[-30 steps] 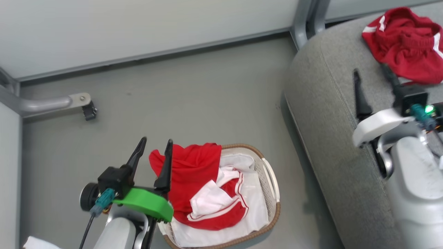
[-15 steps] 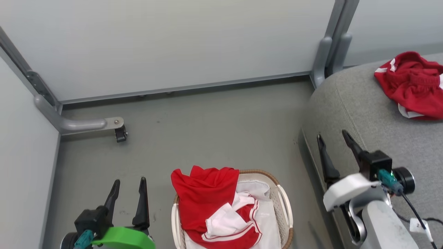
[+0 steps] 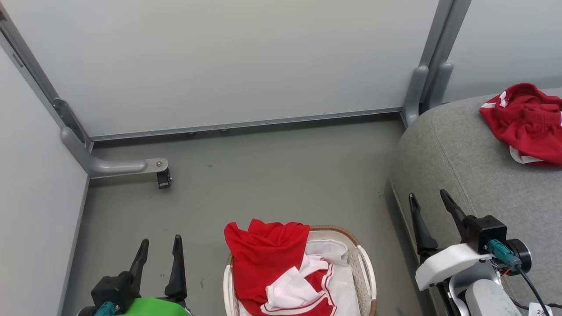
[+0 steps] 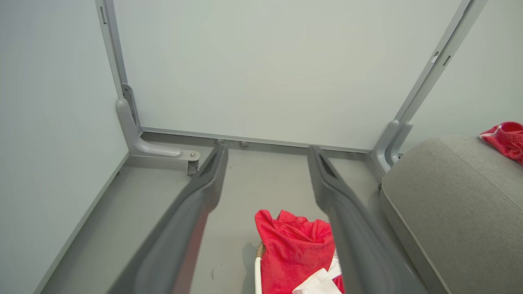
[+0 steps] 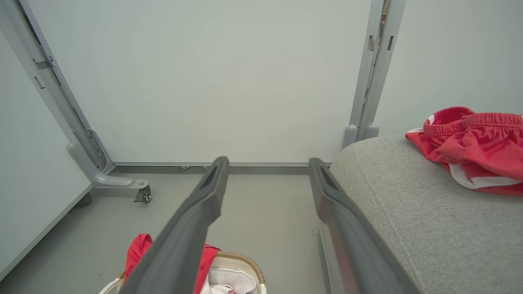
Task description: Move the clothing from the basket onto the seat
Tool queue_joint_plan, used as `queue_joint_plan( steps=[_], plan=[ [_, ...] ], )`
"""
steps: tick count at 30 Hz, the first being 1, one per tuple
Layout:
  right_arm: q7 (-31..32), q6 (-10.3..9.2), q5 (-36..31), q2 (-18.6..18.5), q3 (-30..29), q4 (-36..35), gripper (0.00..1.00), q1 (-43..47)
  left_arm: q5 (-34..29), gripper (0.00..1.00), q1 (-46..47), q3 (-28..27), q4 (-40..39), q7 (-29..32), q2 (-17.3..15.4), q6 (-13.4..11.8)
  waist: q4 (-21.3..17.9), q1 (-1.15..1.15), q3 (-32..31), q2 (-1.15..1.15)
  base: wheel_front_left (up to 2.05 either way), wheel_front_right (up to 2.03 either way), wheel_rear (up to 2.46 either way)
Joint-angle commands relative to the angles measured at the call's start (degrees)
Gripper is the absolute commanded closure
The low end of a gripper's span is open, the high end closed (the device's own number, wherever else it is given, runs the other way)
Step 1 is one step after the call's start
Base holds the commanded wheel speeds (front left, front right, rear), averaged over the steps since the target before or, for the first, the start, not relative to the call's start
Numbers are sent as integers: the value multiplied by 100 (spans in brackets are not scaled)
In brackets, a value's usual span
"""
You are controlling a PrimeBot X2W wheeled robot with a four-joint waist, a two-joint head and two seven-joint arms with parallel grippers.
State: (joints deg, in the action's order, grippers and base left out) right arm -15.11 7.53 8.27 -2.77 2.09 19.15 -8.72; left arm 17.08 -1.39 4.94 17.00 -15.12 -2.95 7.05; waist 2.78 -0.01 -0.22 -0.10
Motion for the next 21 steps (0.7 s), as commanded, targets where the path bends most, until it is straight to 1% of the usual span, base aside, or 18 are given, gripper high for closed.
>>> queue_joint_plan(
  steps=[1,21],
  plan=[
    [-7,-8,-34,-23,2,-16,0,96,9,0,-39,-19,-21,-4,6,17,-10,1,-2,10,0,0,0],
    [-7,-8,27,-22,-46,34,0,33,35,0,119,46,20,-4,7,36,-31,1,55,10,0,0,0]
  ],
)
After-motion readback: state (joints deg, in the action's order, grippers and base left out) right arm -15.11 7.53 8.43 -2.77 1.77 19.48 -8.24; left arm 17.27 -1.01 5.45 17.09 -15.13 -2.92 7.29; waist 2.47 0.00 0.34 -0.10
